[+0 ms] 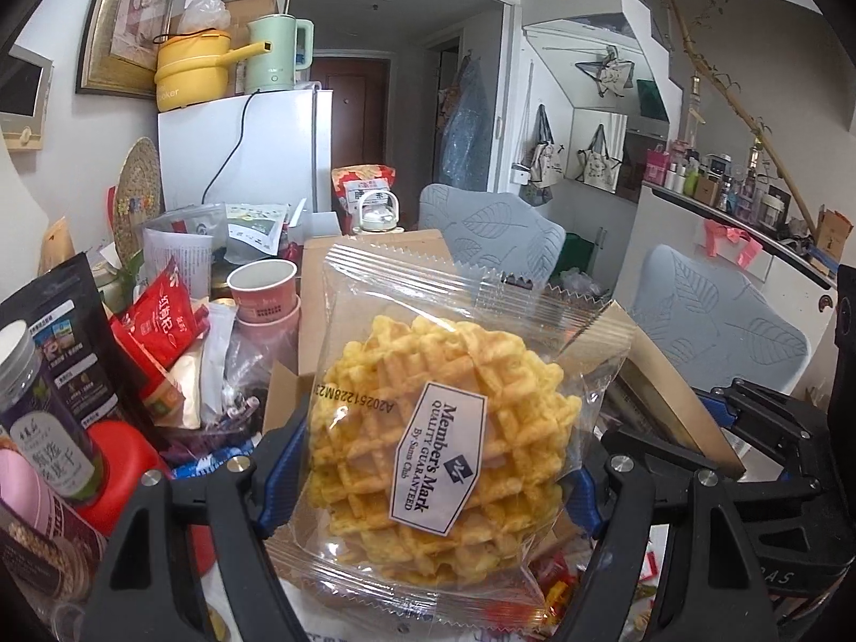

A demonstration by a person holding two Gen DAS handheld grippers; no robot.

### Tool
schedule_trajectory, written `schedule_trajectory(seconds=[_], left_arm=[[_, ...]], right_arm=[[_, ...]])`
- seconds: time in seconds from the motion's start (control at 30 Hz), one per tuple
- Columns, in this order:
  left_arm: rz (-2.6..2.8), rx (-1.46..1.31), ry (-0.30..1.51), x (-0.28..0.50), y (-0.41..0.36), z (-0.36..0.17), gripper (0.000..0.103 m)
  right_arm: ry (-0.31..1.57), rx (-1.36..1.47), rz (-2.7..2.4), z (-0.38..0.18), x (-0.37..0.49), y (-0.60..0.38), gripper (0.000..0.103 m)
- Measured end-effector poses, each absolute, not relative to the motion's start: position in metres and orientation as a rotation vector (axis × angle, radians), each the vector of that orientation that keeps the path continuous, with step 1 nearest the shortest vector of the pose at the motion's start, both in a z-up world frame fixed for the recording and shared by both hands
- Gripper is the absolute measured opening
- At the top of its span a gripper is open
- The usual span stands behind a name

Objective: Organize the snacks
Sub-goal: 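Carry the waffle with the left tool while the right tool carries the gold box to the cardboard box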

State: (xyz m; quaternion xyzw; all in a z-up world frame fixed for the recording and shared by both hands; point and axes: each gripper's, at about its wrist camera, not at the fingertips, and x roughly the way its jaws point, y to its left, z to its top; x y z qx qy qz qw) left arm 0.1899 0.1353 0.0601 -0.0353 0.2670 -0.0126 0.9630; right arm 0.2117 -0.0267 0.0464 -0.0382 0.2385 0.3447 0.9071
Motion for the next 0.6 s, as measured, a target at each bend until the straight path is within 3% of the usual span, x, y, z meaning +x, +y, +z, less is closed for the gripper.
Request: schedule_trajectory(seconds=[0.6], left_arm=[[0.12,-0.052,0.617,0.281,0.169,0.034,0.078]], right_arm=[[0.56,-0.18,0.633,0.035,0.298,0.025,0.049]])
